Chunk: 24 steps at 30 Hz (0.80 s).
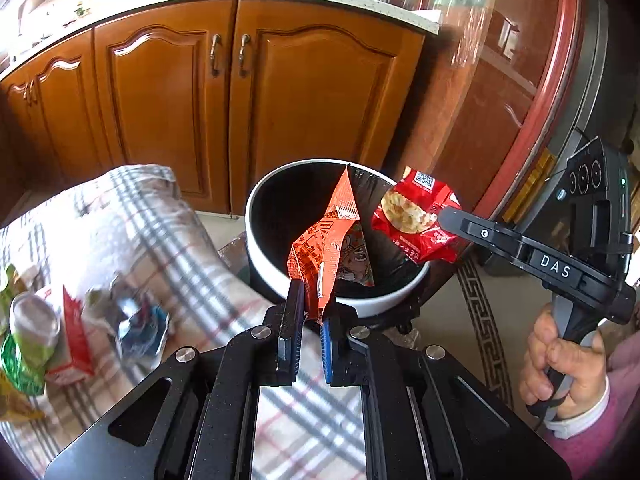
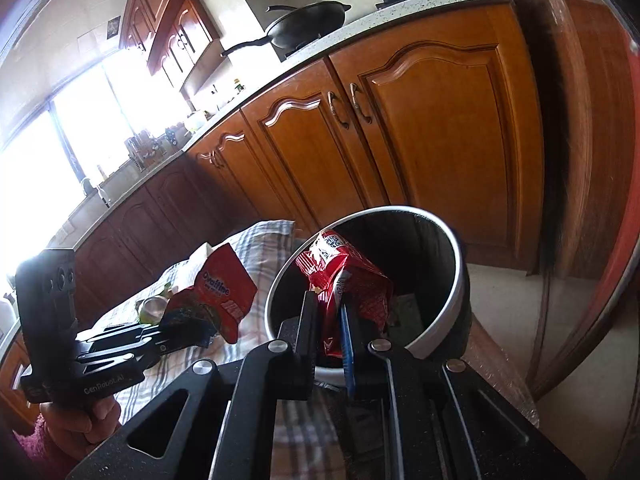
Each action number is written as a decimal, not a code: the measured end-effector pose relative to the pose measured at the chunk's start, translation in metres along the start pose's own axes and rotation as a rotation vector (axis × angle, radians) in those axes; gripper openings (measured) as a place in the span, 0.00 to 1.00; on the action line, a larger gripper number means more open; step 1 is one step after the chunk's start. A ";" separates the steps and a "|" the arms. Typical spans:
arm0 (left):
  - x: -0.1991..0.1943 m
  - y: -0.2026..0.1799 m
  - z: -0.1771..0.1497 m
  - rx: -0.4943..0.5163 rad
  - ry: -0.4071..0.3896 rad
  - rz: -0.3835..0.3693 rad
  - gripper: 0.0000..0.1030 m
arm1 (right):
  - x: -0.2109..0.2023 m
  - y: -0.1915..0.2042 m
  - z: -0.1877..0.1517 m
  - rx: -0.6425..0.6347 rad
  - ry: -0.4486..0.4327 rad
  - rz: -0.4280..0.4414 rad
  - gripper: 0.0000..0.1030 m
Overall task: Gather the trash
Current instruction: 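Carry both snack bags over the bin and open both tools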
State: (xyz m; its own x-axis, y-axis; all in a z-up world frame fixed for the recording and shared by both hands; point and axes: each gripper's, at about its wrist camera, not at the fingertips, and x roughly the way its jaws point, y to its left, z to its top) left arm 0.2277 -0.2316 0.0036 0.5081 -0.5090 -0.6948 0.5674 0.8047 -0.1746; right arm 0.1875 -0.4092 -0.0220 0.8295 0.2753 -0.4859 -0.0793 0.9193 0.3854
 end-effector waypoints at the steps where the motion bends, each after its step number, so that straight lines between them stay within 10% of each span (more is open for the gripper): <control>1: 0.004 -0.001 0.003 0.004 0.003 0.000 0.07 | 0.002 -0.002 0.002 -0.001 0.000 -0.003 0.10; 19: 0.066 -0.006 0.036 0.000 0.095 0.003 0.13 | 0.043 -0.030 0.018 0.016 0.069 -0.046 0.15; 24: 0.065 -0.008 0.037 0.004 0.086 0.012 0.45 | 0.050 -0.038 0.021 0.030 0.077 -0.050 0.29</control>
State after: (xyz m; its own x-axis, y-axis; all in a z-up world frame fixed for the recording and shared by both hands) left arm 0.2797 -0.2823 -0.0146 0.4574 -0.4705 -0.7546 0.5644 0.8093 -0.1626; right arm 0.2432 -0.4363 -0.0444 0.7868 0.2513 -0.5637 -0.0215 0.9239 0.3819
